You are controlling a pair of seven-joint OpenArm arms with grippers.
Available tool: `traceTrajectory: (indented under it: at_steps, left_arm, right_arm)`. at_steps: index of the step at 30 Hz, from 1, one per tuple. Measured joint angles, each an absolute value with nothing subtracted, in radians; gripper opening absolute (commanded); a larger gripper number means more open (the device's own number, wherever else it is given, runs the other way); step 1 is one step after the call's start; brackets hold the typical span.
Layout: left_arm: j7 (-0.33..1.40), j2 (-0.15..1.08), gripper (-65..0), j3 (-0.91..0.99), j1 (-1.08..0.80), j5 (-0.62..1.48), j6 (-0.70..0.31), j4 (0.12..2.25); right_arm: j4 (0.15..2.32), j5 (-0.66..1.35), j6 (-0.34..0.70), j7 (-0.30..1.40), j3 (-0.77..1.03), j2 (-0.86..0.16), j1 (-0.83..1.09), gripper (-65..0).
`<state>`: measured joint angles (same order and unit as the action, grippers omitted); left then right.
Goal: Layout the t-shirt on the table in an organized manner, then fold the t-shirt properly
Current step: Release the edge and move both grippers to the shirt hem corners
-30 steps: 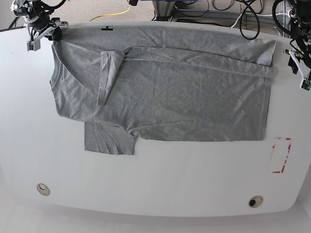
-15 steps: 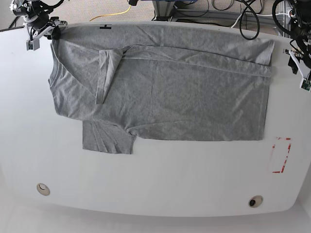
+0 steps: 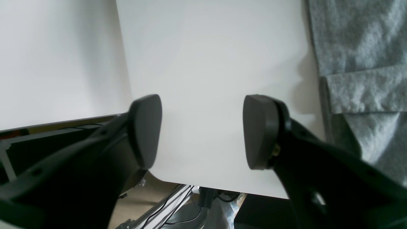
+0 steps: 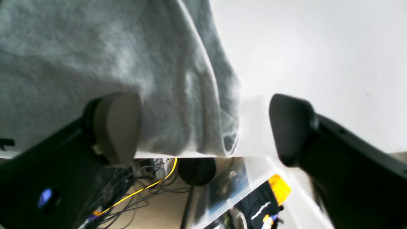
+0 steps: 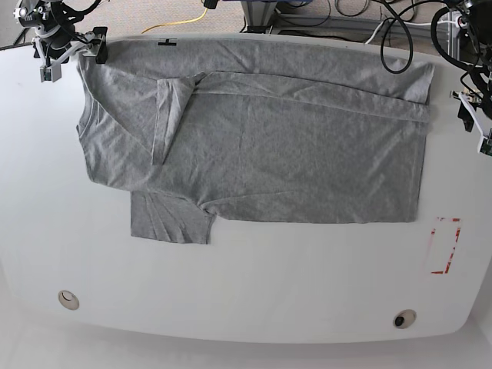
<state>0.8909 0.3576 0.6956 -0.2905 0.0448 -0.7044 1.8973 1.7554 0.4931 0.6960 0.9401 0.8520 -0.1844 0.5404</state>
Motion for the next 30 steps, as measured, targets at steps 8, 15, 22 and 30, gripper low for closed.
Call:
traceTrajectory:
  at_steps: [8,15,22,30]
  left_arm:
    - [0.890,0.360,-27.1,0.642,-0.262,0.042,-0.704,1.897]
    - [0.897,0.357,-27.1,0.561,-0.142,0.026,-0.704,1.890]
    - [0.889,0.354,-27.1,0.436,-0.023,0.039,-0.708,1.855]
    - [0.891,0.338,-27.1,0.352,0.143,0.033,-0.704,1.694]
  right_arm:
    - [1.935,0.463,0.699,0.933,0.852,-0.186,0.533,0.0]
    - [1.980,0.419,0.699,0.955,0.844,-0.198,0.432,0.0]
    - [1.963,0.414,0.691,1.028,0.809,-0.256,0.254,0.0]
    - [1.813,0.429,0.703,1.041,0.685,-0.310,0.060,0.0]
